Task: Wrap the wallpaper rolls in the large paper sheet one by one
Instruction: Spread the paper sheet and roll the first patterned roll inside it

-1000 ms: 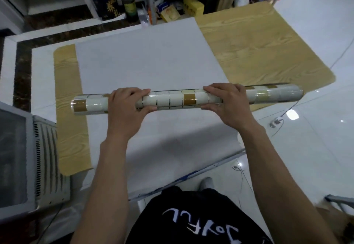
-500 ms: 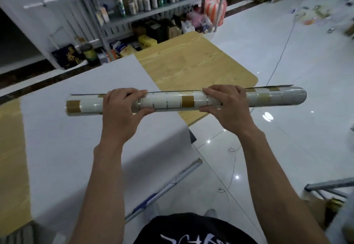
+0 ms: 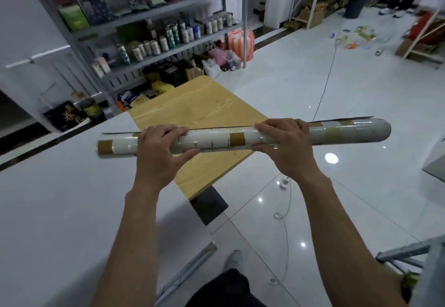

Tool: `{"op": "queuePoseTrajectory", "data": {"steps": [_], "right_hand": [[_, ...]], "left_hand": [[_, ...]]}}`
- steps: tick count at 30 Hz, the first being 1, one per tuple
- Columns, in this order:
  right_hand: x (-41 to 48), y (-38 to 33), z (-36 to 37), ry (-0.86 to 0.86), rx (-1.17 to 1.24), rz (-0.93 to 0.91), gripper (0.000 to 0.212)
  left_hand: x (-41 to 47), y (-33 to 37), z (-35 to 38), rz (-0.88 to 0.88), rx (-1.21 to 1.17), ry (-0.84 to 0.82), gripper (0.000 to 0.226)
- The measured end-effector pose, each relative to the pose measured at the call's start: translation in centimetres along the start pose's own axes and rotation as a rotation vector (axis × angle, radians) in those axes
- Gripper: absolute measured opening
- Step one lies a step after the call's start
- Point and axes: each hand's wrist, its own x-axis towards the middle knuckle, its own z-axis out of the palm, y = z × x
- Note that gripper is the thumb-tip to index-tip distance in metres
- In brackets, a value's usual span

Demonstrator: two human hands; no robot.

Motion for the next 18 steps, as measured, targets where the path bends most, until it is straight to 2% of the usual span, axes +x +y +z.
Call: {"op": "queuePoseTrajectory", "data": {"steps": [18], "right_hand": [[15.6, 16.5, 0.4, -0.058, -0.100, 0.114, 0.046]], "left_hand": [[21.7, 2.2, 14.4, 0.075, -0.087, -0.019, 0.055]]}}
